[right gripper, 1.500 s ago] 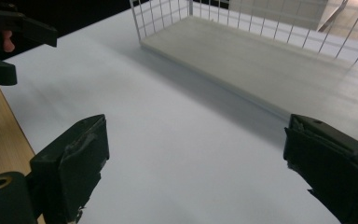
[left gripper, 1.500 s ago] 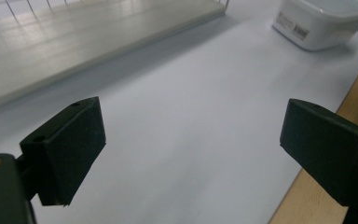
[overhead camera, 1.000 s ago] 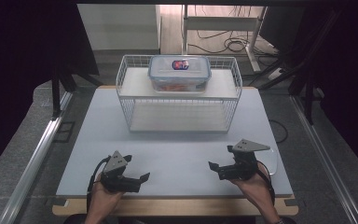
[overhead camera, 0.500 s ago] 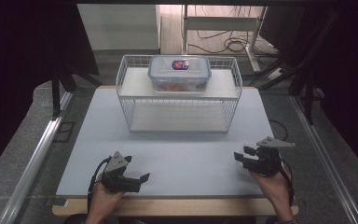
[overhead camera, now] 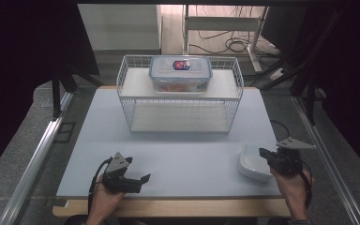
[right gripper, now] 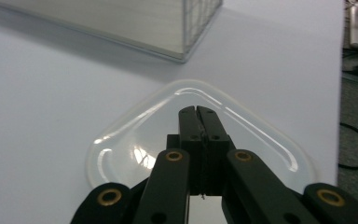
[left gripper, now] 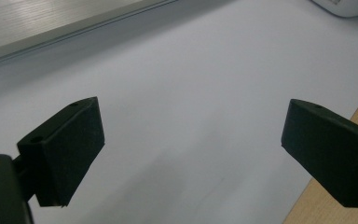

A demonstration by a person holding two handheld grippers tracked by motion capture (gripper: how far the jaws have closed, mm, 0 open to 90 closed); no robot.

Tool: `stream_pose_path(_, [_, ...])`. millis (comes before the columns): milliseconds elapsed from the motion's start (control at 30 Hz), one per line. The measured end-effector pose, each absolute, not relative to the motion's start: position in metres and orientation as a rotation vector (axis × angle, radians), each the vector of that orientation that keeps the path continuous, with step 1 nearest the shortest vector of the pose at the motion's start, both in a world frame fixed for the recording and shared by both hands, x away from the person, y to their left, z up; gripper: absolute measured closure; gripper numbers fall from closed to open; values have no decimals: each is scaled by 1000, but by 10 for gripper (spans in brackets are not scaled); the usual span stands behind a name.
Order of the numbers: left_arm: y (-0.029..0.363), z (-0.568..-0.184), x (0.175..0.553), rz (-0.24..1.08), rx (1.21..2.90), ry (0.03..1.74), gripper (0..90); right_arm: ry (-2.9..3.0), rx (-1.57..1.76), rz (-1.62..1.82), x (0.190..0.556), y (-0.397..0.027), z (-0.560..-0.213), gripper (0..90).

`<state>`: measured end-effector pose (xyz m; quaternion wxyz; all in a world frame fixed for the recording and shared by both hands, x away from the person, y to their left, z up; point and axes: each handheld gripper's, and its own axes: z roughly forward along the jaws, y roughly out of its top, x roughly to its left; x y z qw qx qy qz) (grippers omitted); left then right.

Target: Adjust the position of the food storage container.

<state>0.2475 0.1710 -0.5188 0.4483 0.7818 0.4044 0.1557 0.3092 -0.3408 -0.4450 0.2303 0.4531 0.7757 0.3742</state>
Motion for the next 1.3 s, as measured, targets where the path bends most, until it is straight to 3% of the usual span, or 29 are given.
stream_pose_path(467, [173,-521,249,368,1926,1016,61,1994,1430,936,307,-389,-450,892])
stream_pose_path(1300, [172,-522,250,351,1920,1021,69,2059,1438,928,313,-371,-463,892])
